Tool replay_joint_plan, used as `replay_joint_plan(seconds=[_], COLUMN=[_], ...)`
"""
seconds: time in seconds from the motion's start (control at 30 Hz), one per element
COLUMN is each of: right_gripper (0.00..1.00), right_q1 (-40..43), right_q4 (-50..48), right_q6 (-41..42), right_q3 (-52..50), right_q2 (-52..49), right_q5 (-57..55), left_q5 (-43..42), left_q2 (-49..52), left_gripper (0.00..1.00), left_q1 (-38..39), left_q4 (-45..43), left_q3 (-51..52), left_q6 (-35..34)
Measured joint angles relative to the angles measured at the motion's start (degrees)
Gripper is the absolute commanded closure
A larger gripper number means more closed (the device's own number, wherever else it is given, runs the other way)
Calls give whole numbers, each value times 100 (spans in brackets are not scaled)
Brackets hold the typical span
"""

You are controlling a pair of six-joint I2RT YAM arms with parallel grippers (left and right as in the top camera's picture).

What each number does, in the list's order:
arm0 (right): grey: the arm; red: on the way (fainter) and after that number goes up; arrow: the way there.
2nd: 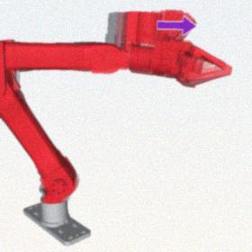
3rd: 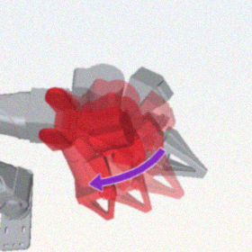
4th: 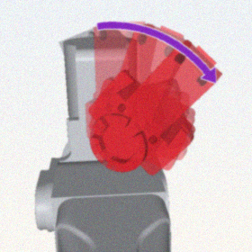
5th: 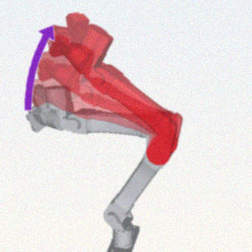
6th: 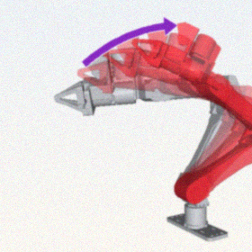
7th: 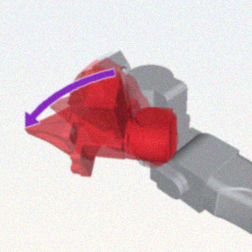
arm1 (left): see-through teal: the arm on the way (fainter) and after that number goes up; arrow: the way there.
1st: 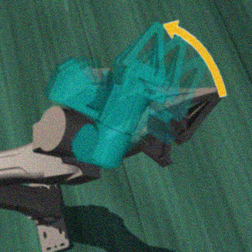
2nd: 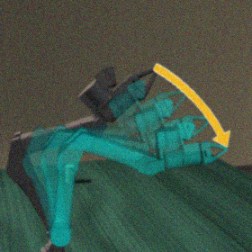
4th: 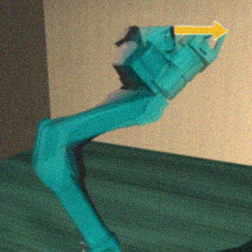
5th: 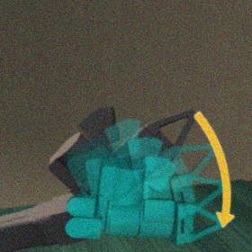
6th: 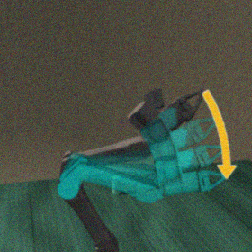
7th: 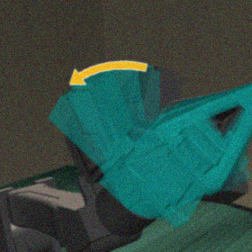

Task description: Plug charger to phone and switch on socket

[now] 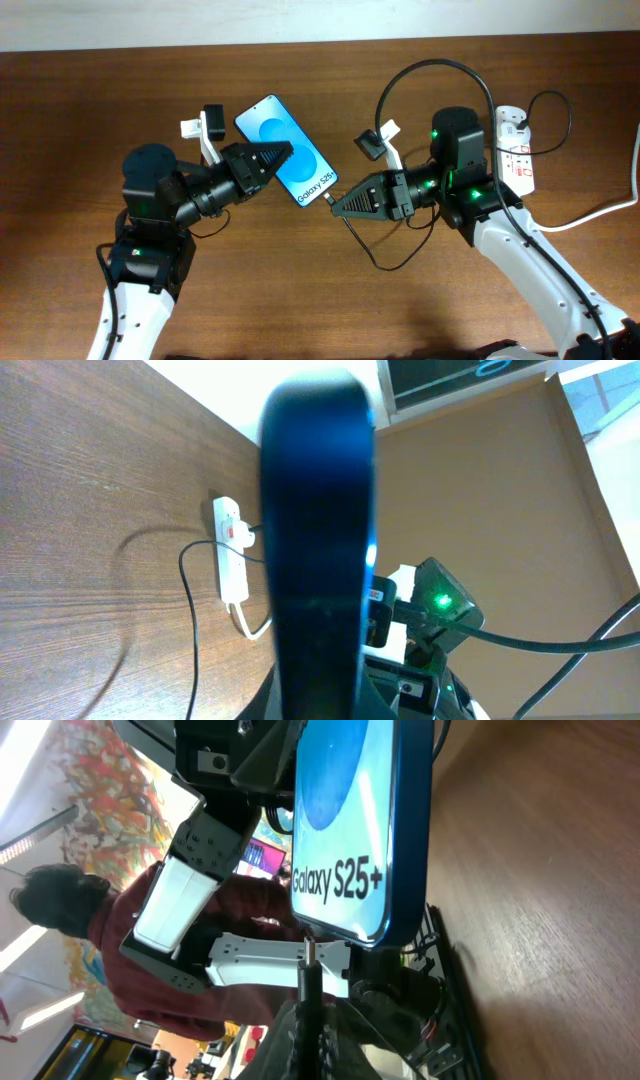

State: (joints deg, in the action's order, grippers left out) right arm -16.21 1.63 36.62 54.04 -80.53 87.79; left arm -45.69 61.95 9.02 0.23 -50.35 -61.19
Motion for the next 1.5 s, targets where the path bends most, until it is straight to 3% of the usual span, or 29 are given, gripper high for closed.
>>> replay_joint_plan(seconds=[0.17,0.27,0.4,1.5], right_gripper=[96,96,96,96], right_q1=[0,0,0,0], right_q4=[0,0,0,2], right_q6=[103,817,1147,1113], right_q3=[0,0,0,0], right_q2=[0,0,0,0], right_q5=[-2,-4,-92,-474], left_q5=[-39,-37,-37,608], left_q2=[0,0,0,0], left_gripper=[100,100,100,100], left_q1=[0,0,0,212], left_q4=[0,0,0,0], left_q3=[-2,-2,0,0], left_q6=[0,0,0,0])
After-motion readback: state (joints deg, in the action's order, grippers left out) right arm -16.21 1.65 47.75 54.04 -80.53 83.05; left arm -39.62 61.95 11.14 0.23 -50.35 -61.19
